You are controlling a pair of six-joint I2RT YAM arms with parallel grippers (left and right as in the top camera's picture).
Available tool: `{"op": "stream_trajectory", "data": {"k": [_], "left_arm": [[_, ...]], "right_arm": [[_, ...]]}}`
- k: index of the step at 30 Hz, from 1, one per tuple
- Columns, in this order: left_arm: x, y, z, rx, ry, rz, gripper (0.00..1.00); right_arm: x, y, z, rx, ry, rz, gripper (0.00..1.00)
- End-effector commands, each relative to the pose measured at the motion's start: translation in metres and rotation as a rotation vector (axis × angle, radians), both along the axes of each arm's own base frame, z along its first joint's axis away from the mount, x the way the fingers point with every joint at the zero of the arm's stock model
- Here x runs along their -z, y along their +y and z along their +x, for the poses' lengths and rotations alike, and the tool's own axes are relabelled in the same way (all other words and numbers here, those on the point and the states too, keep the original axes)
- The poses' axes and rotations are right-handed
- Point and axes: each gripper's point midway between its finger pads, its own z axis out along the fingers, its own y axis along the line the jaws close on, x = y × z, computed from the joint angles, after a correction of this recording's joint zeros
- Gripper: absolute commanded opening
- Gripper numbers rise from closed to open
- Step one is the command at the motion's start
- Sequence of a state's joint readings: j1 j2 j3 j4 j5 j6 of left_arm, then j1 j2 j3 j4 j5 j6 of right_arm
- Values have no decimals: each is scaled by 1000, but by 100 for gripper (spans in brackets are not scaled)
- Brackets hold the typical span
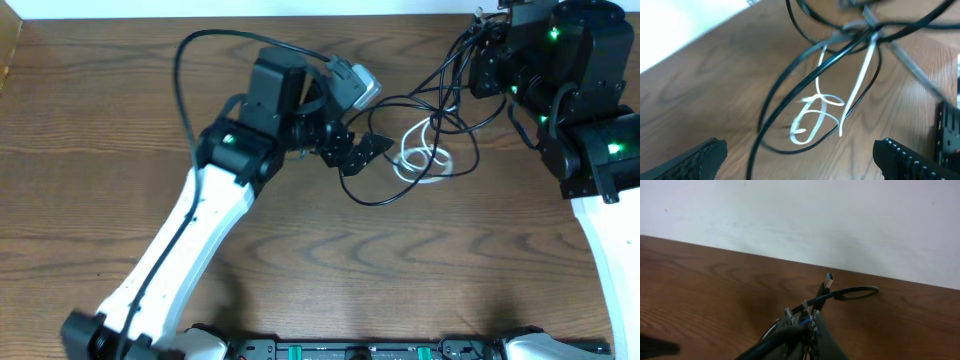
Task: Untangle cables
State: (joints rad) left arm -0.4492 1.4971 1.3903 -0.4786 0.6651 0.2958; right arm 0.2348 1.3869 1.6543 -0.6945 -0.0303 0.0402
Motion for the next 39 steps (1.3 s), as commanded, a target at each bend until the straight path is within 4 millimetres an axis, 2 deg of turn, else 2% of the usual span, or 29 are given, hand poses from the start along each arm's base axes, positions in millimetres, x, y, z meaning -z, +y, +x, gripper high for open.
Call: {"op": "stream_trajectory", "data": {"k": [1, 4, 10, 11, 13, 20, 25, 30, 33, 34, 35, 38, 39], "left_arm": [[10, -13, 10, 65, -19, -6, 98], [14, -18, 16, 83, -43, -15, 98], [5, -22, 24, 83, -96, -36, 97], [5, -21, 25, 81, -100, -35, 61], [5, -20, 27, 71, -105, -30, 7], [4, -21, 27, 70, -109, -33, 7], [-1, -10, 32, 33, -104, -39, 7], [-8, 23, 54, -118, -92, -32, 7], [-14, 62, 72, -268, -115, 11, 7], [-18, 80, 76, -323, -123, 28, 7], [-24, 106, 80, -397, -135, 46, 7], [-38, 154, 81, -519, -151, 59, 7], [-49, 194, 76, -612, -157, 63, 7]], "right_arm": [[-8, 9, -3, -34, -24, -5, 1], [-8, 10, -4, -38, -22, -5, 1], [-5, 15, -7, -68, -7, 1, 1], [-5, 15, -7, -68, -5, 1, 1], [-4, 15, -7, -68, -4, 1, 1], [0, 15, -9, -68, 14, -3, 1], [2, 14, -10, -67, 25, -6, 1], [2, 14, -10, -65, 24, -7, 1], [3, 10, -9, -49, 23, -19, 1], [3, 10, -8, -47, 21, -26, 1], [3, 5, -7, -25, 18, -38, 1], [3, -2, -5, 17, 14, -57, 1], [3, -11, -3, 64, 10, -79, 1]]}}
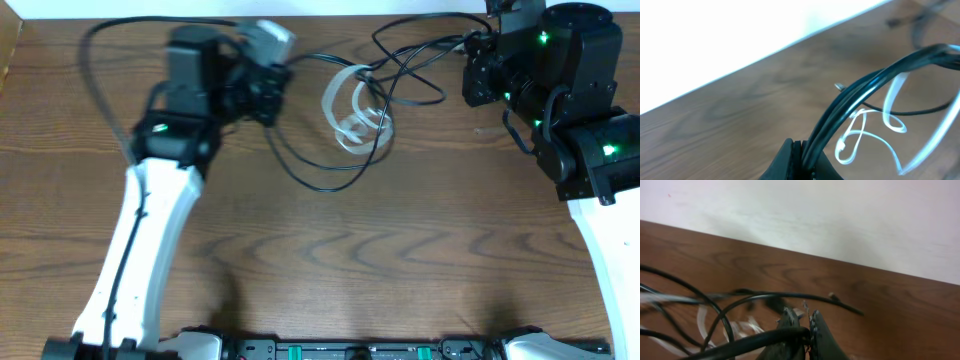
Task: Untangle cables
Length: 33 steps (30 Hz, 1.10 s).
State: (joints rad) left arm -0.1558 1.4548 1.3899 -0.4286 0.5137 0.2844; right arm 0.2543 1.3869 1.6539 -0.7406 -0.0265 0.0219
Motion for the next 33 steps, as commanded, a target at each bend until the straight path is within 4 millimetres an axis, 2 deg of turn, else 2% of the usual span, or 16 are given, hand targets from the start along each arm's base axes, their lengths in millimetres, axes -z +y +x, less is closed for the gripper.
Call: {"op": "stream_trajectory", "data": {"k": [1, 5, 9, 10, 11, 14, 15, 16, 18, 20, 23, 29, 31, 33], "left_arm": [[-35, 82, -5, -232, -55, 14, 7], [-49, 148, -20, -402, -68, 18, 7], [-64, 199, -33, -550, -99, 5, 8], [-68, 211, -36, -594, -108, -13, 7], [-77, 235, -42, -684, -126, -56, 7], [-87, 270, -52, -808, -147, -115, 7], [-88, 281, -55, -846, -149, -133, 7], [-88, 289, -59, -876, -147, -146, 7], [-87, 308, -67, -935, -145, -156, 7], [-87, 318, -71, -970, -142, -180, 7], [-88, 320, -72, -975, -148, -183, 7], [-89, 321, -71, -976, -152, -181, 7], [-89, 321, -72, -979, -152, -180, 7], [-88, 321, -72, -980, -151, -180, 7]], "right_arm": [[-8, -23, 4, 120, -36, -67, 1], [-9, -52, 7, 261, -48, -133, 1], [-11, -95, 5, 451, -51, -190, 1], [-12, -107, 3, 499, -50, -197, 1], [-13, -129, 1, 582, -51, -198, 1], [-14, -168, -6, 741, -54, -158, 1], [-14, -187, -10, 816, -55, -129, 1], [-14, -193, -12, 839, -55, -118, 1], [-12, -223, -21, 939, -49, -79, 1], [-10, -241, -27, 984, -42, -63, 1], [-8, -261, -35, 1036, -29, -71, 1], [-6, -285, -48, 1107, -16, -78, 1], [-6, -297, -55, 1152, -17, -82, 1], [-7, -318, -70, 1243, -23, -78, 1]]}}
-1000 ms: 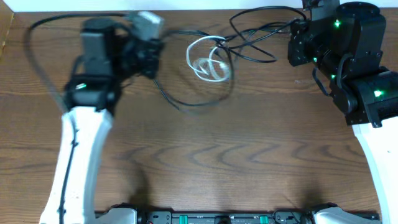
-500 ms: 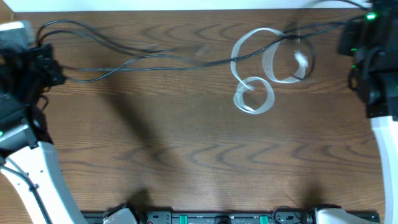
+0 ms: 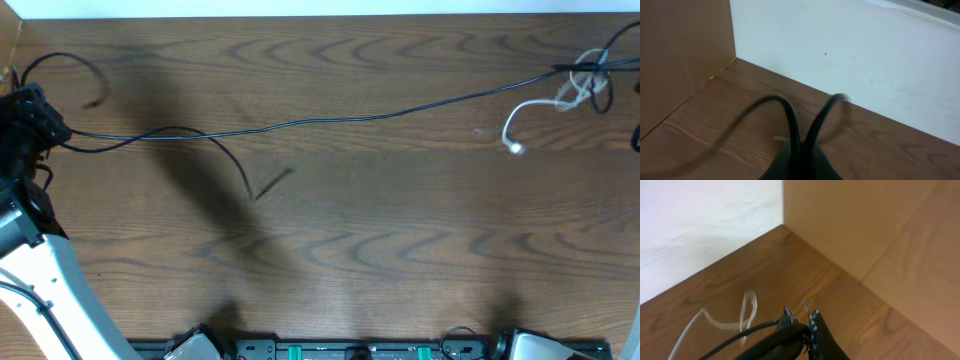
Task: Untangle cables
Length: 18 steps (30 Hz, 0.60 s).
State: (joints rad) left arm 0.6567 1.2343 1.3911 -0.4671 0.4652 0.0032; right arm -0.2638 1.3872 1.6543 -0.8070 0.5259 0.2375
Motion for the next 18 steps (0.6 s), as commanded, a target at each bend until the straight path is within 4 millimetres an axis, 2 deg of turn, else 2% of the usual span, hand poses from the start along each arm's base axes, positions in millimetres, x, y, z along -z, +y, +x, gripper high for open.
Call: {"op": "stream_trajectory", "data": {"k": [1, 7, 14, 15, 18], "left_arm": [[-12, 3, -2, -12, -25, 21, 7], [-7, 9, -1, -40, -7, 21, 7], [-1, 14, 1, -54, 10, 16, 7], [0, 17, 1, -67, 14, 19, 8], [2, 36, -8, -190, 22, -3, 7]], "right_arm": [[-9, -39, -31, 197, -41, -11, 1], [0, -92, -83, 453, -112, 68, 1], [4, -135, -139, 664, -183, 115, 1], [5, -138, -143, 679, -192, 123, 1], [11, -152, -172, 787, -239, 162, 1]]}}
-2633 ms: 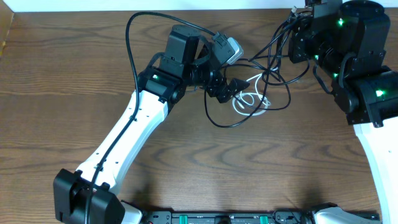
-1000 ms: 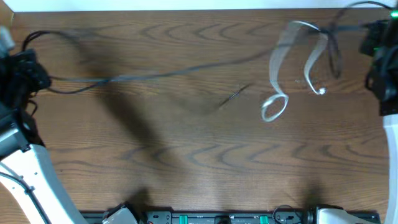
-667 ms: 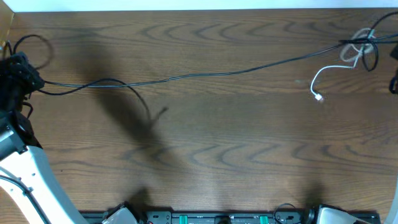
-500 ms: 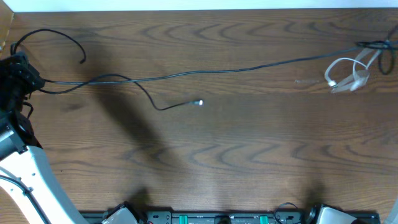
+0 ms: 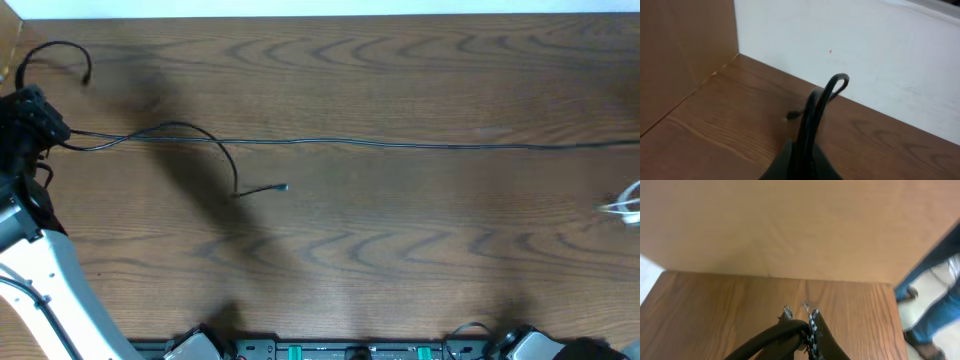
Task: Untangle cables
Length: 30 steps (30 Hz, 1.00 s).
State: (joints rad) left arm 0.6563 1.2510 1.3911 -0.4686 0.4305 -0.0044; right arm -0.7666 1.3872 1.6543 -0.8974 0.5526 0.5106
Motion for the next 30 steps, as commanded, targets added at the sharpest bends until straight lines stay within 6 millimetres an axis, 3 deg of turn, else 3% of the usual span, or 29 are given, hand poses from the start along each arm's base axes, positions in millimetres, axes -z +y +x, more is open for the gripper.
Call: {"op": "stream_trajectory", "data": {"k": [1, 4, 7, 10, 12, 13, 15, 17, 18, 19, 20, 21, 22, 26, 28, 30], "left_arm": [[-4, 36, -14, -209, -1, -15, 7], [0, 65, -35, -383, -19, -97, 7], [8, 93, -61, -538, -43, -207, 7], [18, 96, -58, -532, -35, -255, 7], [24, 86, -39, -424, -32, -289, 7], [24, 76, -25, -324, -35, -292, 7], [22, 46, 5, -94, -58, -310, 7], [15, 8, 31, 147, -99, -330, 7], [9, -13, 41, 275, -122, -331, 7], [4, -32, 46, 385, -145, -325, 7], [-9, -70, 52, 597, -193, -311, 7], [-17, -93, 53, 726, -226, -304, 7], [-28, -125, 51, 903, -269, -288, 7], [-49, -215, 33, 1304, -327, -265, 7], [-52, -247, 24, 1414, -325, -278, 7], [-53, -266, 20, 1465, -310, -307, 7]], "right_arm": [[-2, -18, -37, 172, -119, 18, 1], [9, -34, -63, 272, -180, 60, 1], [28, -45, -75, 321, -257, 148, 1], [49, -53, -53, 215, -300, 251, 1], [58, -52, -13, 5, -323, 318, 1], [59, -45, 18, -149, -359, 359, 1], [53, -22, 67, -413, -404, 395, 1], [35, 15, 117, -716, -426, 370, 1], [20, 45, 144, -923, -432, 328, 1], [10, 64, 157, -1044, -439, 297, 1], [-10, 110, 180, -1313, -457, 232, 1], [-20, 137, 187, -1467, -472, 191, 1], [-34, 183, 192, -1698, -508, 149, 2], [-51, 267, 187, -2052, -602, 177, 1], [-50, 275, 188, -2060, -601, 200, 1], [-44, 273, 191, -2017, -583, 238, 1]]}}
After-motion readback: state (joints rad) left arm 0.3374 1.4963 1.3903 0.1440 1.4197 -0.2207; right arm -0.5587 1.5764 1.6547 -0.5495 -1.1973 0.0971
